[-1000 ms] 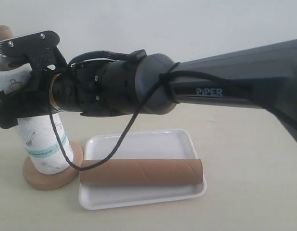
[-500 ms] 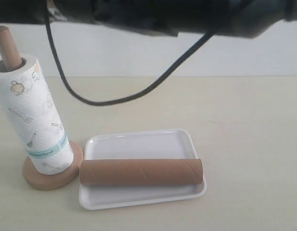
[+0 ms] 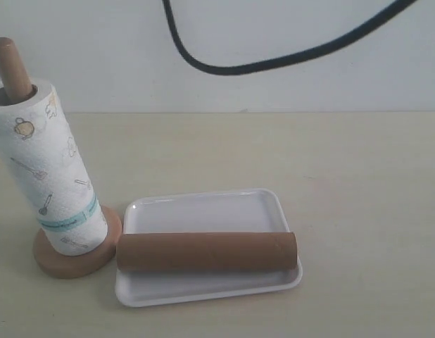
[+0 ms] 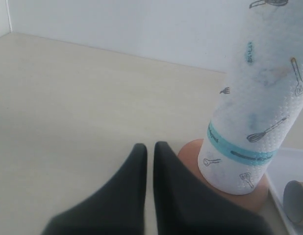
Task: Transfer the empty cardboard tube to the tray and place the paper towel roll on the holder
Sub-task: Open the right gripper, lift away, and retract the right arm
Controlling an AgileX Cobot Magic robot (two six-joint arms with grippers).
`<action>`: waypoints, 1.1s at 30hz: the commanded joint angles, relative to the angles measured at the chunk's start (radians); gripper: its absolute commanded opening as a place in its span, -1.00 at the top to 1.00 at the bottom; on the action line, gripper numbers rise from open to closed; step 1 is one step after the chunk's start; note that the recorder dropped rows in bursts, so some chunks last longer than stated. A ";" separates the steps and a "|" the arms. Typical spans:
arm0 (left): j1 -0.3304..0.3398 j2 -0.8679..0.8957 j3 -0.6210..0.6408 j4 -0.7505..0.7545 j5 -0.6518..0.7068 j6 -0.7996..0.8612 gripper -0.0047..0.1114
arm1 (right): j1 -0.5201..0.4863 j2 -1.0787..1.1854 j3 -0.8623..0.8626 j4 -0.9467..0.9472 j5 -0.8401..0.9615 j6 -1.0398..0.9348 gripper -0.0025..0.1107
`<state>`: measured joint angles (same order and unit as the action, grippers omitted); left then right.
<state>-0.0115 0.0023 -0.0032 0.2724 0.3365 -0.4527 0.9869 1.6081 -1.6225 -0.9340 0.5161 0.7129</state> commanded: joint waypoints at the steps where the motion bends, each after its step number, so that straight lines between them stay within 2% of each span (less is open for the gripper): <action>1: 0.003 -0.002 0.003 0.002 -0.005 0.005 0.84 | 0.002 -0.015 -0.003 0.055 0.201 -0.156 -0.88; 20: 0.003 -0.002 0.003 0.002 -0.005 0.005 0.84 | 0.000 0.118 -0.003 0.127 0.703 -0.394 -0.88; 25: 0.003 -0.002 0.003 0.002 -0.005 0.005 0.84 | 0.000 0.175 -0.002 0.135 0.705 -0.439 -0.84; 27: 0.003 -0.002 0.003 0.002 -0.005 0.005 0.84 | 0.000 0.181 0.006 0.140 0.705 -0.446 -0.70; 29: 0.003 -0.002 0.003 0.002 -0.005 0.005 0.84 | 0.000 0.185 0.006 0.140 0.705 -0.454 -0.38; 31: 0.003 -0.002 0.003 0.002 -0.005 0.005 0.84 | 0.000 0.185 0.006 0.140 0.705 -0.468 0.07; 33: 0.003 -0.002 0.003 0.002 -0.005 0.005 0.84 | 0.000 0.182 0.006 0.152 0.705 -0.471 0.61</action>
<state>-0.0115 0.0023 -0.0032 0.2724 0.3365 -0.4527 0.9869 1.7952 -1.6165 -0.7882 1.2146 0.2546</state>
